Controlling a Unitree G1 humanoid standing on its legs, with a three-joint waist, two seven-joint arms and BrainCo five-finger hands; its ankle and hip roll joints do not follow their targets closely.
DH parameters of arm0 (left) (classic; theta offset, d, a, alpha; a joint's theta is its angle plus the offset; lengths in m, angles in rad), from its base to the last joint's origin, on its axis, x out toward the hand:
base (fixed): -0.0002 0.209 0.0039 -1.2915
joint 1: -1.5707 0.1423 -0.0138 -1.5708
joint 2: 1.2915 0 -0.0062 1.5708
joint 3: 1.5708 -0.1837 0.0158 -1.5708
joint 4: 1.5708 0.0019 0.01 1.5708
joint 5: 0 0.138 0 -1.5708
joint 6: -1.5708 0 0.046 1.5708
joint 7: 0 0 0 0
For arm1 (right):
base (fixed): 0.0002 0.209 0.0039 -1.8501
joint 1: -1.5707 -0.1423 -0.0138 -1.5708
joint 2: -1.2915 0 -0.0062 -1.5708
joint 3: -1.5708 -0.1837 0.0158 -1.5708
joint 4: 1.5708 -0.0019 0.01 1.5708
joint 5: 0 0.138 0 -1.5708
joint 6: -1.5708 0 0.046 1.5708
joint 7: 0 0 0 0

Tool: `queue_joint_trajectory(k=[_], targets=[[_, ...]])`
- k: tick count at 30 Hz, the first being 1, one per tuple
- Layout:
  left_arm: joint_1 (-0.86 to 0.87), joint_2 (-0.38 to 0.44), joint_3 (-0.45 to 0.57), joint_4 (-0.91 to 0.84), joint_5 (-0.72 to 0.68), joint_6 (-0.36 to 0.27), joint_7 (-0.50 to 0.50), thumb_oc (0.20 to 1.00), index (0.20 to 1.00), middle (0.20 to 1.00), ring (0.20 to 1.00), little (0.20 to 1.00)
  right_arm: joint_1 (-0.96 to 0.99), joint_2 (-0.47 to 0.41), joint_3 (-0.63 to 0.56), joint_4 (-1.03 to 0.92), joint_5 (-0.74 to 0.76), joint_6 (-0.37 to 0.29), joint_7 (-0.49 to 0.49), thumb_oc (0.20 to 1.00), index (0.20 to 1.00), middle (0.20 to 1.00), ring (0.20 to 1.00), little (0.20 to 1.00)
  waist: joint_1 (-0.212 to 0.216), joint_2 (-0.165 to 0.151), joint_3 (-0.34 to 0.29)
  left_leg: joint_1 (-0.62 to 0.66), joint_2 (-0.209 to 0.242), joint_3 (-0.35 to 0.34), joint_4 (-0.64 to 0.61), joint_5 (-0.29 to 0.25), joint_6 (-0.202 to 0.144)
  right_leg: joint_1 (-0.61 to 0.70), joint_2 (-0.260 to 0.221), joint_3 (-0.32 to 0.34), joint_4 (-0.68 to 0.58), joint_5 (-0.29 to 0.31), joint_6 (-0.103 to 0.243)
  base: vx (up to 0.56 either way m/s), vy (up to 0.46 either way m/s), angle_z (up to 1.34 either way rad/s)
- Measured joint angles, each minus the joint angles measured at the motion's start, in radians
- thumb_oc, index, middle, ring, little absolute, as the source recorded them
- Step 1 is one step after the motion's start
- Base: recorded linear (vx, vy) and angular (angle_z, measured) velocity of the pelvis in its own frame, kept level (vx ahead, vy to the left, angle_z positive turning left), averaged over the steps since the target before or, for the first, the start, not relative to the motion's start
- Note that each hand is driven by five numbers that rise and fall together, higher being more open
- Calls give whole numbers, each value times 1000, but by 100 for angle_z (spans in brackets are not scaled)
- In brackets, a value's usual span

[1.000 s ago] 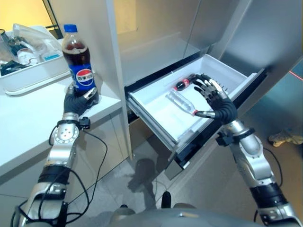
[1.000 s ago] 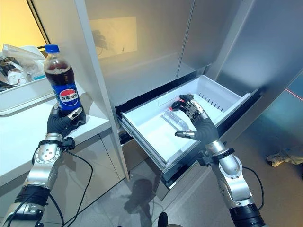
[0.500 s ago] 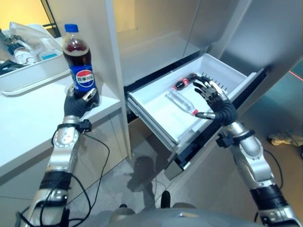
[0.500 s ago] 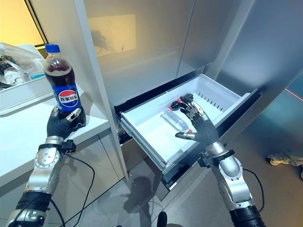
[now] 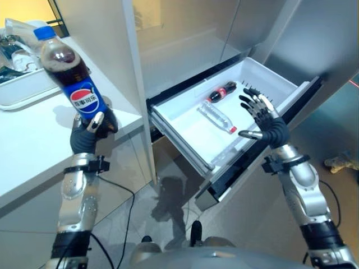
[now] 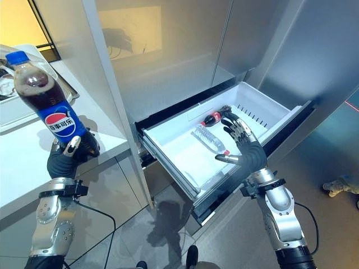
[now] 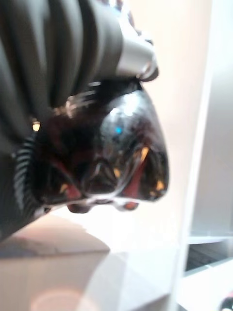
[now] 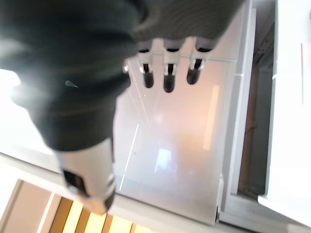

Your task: Take the drinks into the refrigerator

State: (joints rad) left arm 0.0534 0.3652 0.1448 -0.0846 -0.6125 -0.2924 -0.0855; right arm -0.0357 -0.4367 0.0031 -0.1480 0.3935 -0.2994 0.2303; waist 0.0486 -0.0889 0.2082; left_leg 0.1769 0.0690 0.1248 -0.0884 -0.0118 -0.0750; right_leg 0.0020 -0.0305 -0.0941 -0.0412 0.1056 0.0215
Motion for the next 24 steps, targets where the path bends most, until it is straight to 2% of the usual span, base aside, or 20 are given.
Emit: queue_joint_trajectory(k=[8, 12, 15, 18, 20, 24], targets=[[5, -2, -1, -35, -13, 0, -49, 200, 200, 200, 200, 200, -2, 0, -1, 18, -10, 0, 0, 1000, 1000, 1000, 1000, 1000, 2, 2, 7, -7, -1, -11, 0, 0, 0, 0, -2, -10, -4, 0, 0, -3, -7, 3], [5, 2, -9, -63, -13, 1, -88, 200, 200, 200, 200, 200, -13, -8, -2, 82, 4, 2, 7, 1000, 1000, 1000, 1000, 1000, 20, 2, 8, -8, -1, -14, 0, 0, 0, 2, -3, -13, -6, 0, 0, -1, -5, 1], [2, 15, -44, -74, -56, 2, -116, 200, 200, 200, 200, 200, -88, -22, 3, 142, 45, 9, 13, 1000, 1000, 1000, 1000, 1000, 20, 4, 13, 7, -2, -18, 0, 0, 0, 21, -4, -17, -9, 0, 0, -12, -26, 4], [7, 86, -135, -108, -88, 20, -169, 200, 200, 200, 200, 200, -194, -95, 51, 191, 134, 27, 27, 1000, 1000, 1000, 1000, 1000, 28, 5, 14, 8, -2, -20, 0, 1, 1, 23, -5, -18, -10, 0, 0, -6, -10, 1], [12, 130, -178, -128, -91, 31, -203, 200, 200, 200, 200, 200, -243, -104, 73, 197, 195, 31, 48, 1000, 1000, 1000, 1000, 1000, 29, 5, 14, 11, -2, -20, 0, 1, 0, 27, -4, -19, -11, 0, -1, 0, 0, 0], [-6, 241, -297, -133, -89, 74, -271, 200, 200, 200, 200, 200, -391, -128, 253, 269, 362, 79, 117, 1000, 1000, 1000, 1000, 1000, 23, 7, 15, 25, -2, -18, 0, 0, 0, 40, 0, -16, -16, 2, -2, -3, -4, -1]])
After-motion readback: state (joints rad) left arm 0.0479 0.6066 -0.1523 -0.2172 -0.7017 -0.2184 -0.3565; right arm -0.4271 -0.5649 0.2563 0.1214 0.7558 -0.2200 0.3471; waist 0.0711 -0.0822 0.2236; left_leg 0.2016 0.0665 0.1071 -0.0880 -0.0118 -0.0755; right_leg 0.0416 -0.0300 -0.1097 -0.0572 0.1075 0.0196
